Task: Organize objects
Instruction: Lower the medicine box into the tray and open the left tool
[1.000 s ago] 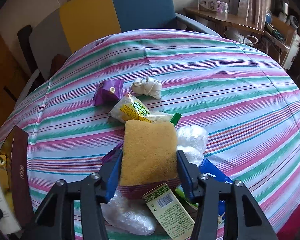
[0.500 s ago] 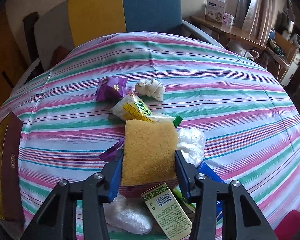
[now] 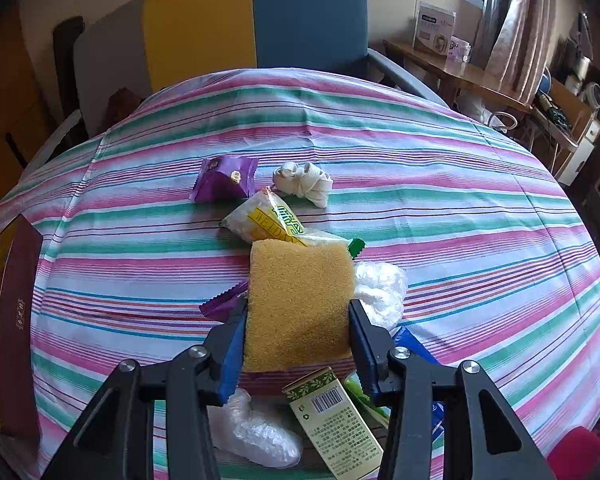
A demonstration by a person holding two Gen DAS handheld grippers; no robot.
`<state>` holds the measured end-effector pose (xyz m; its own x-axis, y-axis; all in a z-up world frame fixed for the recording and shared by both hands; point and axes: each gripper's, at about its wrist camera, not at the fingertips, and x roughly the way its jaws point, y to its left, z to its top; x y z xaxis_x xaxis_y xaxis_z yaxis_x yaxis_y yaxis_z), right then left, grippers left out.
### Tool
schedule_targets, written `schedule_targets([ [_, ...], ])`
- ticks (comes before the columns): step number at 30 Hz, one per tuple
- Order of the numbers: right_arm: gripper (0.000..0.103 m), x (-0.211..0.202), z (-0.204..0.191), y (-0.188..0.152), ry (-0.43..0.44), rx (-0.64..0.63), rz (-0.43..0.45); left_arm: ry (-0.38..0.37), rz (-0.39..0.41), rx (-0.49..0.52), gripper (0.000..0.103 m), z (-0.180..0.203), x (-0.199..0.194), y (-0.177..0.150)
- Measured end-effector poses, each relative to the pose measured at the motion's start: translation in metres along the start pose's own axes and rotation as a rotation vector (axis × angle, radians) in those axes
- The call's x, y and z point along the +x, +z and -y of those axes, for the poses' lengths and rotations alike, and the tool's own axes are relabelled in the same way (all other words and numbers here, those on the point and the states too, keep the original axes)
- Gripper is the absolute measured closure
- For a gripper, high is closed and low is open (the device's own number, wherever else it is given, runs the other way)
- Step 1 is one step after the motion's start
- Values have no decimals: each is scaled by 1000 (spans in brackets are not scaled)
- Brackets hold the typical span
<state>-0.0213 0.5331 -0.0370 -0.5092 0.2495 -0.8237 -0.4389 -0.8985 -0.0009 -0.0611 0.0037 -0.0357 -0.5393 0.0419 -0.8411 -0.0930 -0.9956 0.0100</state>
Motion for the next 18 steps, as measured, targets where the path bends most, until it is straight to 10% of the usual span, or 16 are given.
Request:
schedule_targets([
  [18,56,-58,-56,-2,107,-102,140,13,139,-67,40,-17,-44,3],
])
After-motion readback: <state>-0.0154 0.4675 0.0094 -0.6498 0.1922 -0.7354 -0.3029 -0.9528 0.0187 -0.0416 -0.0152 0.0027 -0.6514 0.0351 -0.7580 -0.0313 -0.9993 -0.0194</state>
